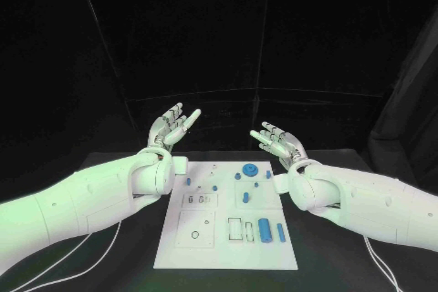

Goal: Assemble the parts on the task board

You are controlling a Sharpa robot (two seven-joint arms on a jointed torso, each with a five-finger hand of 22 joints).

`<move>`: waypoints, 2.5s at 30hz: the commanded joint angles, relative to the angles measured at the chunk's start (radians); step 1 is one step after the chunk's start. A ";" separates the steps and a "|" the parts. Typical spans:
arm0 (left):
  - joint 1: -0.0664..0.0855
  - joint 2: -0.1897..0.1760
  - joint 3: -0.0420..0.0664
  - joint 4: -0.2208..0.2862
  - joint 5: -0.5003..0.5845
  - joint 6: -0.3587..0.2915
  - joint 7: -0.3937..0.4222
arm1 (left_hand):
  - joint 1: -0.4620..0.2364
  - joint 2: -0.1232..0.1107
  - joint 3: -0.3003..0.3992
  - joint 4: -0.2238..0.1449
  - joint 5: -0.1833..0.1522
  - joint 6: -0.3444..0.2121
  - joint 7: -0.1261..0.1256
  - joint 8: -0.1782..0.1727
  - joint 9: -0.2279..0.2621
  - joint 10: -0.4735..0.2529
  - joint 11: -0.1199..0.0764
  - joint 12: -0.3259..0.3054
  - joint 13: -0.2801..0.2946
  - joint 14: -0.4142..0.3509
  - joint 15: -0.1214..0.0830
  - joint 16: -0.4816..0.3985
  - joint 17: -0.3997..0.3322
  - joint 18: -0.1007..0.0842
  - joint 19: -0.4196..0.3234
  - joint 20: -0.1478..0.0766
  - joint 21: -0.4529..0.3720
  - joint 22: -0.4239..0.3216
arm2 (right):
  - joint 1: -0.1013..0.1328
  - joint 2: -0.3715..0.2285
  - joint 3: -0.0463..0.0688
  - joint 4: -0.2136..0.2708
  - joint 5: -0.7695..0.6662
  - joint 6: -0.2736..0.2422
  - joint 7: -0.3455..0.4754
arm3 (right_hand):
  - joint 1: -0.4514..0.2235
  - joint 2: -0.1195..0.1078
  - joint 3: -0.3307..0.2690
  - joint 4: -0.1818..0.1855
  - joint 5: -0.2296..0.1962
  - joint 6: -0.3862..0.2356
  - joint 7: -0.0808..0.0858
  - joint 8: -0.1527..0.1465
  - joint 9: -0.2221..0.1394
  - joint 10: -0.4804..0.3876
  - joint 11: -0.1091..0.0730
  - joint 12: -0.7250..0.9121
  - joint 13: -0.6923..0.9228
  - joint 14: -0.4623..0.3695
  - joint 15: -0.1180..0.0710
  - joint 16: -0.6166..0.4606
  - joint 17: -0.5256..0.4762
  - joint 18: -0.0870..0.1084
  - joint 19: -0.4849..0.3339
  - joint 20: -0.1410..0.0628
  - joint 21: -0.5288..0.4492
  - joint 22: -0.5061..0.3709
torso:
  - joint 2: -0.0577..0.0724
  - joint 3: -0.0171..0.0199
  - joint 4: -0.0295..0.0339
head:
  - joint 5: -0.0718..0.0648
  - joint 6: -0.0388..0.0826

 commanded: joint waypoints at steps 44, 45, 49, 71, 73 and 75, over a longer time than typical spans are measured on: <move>0.005 -0.229 -0.021 0.242 -0.063 0.256 0.035 | 0.176 0.154 0.047 -0.106 0.005 0.685 0.078 0.149 0.055 0.833 -0.013 0.173 0.053 0.790 -0.062 0.227 0.106 0.038 0.798 -0.037 0.293 0.121 | 0.151 0.002 -0.011 -0.095 -1.280 0.240 -0.349 | 0.242 -0.019 0.070 -0.232 -0.019 0.845 0.027 0.049 0.042 0.949 -0.105 0.047 0.036 1.183 -0.175 0.199 0.118 0.121 0.857 -0.166 0.467 0.196 | 0.145 -0.0120 0.0228 | -0.022 0.029; 0.005 -0.230 -0.021 0.246 -0.064 0.260 0.034 | 0.176 0.154 0.047 -0.106 0.005 0.685 0.078 0.149 0.055 0.833 -0.014 0.173 0.053 0.790 -0.062 0.227 0.107 0.038 0.798 -0.037 0.293 0.121 | 0.152 0.006 -0.011 -0.095 -1.315 0.246 -0.364 | 0.239 -0.023 0.070 -0.232 -0.018 0.849 0.022 0.048 0.042 0.957 -0.108 0.045 0.036 1.207 -0.183 0.212 0.130 0.119 0.872 -0.173 0.494 0.211 | 0.148 -0.0119 0.0240 | -0.023 0.029; 0.005 -0.230 -0.021 0.256 -0.068 0.270 0.031 | 0.175 0.158 0.044 -0.113 0.005 0.691 0.078 0.145 0.051 0.840 -0.015 0.166 0.050 0.795 -0.063 0.221 0.109 0.038 0.805 -0.039 0.290 0.117 | 0.154 0.018 -0.010 -0.091 -1.419 0.273 -0.413 | 0.221 -0.030 0.076 -0.231 -0.021 0.849 0.013 0.043 0.041 0.965 -0.121 0.037 0.036 1.247 -0.200 0.313 0.198 0.118 0.905 -0.195 0.590 0.268 | 0.162 -0.0117 0.0305 | -0.029 0.033; 0.005 -0.223 -0.021 0.285 -0.070 0.275 0.027 | 0.173 0.166 0.036 -0.128 0.005 0.696 0.081 0.133 0.043 0.846 -0.012 0.149 0.044 0.797 -0.061 0.204 0.111 0.036 0.812 -0.039 0.279 0.107 | 0.159 0.077 -0.009 -0.111 -1.529 0.354 -0.444 | 0.171 -0.045 0.159 -0.229 -0.021 0.806 0.011 0.041 0.040 0.889 -0.113 0.037 0.035 1.245 -0.196 0.943 0.674 0.076 0.945 -0.185 1.098 0.755 | 0.194 -0.0116 0.0343 | -0.037 0.036; 0.005 -0.223 -0.021 0.285 -0.070 0.276 0.025 | 0.173 0.166 0.036 -0.128 0.005 0.696 0.081 0.133 0.043 0.846 -0.012 0.149 0.044 0.797 -0.061 0.204 0.111 0.036 0.812 -0.039 0.279 0.107 | 0.159 0.082 -0.009 -0.117 -1.529 0.359 -0.443 | 0.169 -0.044 0.174 -0.228 -0.022 0.806 0.011 0.041 0.040 0.890 -0.113 0.037 0.035 1.244 -0.195 0.989 0.718 0.071 0.953 -0.184 1.133 0.798 | 0.196 -0.0118 0.0359 | -0.040 0.035; 0.005 -0.222 -0.021 0.285 -0.070 0.277 0.024 | 0.173 0.167 0.036 -0.129 0.005 0.697 0.080 0.132 0.042 0.847 -0.012 0.148 0.044 0.797 -0.061 0.203 0.111 0.037 0.812 -0.039 0.279 0.107 | 0.159 0.087 -0.009 -0.122 -1.529 0.362 -0.443 | 0.165 -0.046 0.188 -0.228 -0.023 0.806 0.013 0.041 0.040 0.890 -0.112 0.037 0.035 1.241 -0.193 1.028 0.755 0.066 0.961 -0.182 1.162 0.835 | 0.196 -0.0119 0.0360 | -0.040 0.035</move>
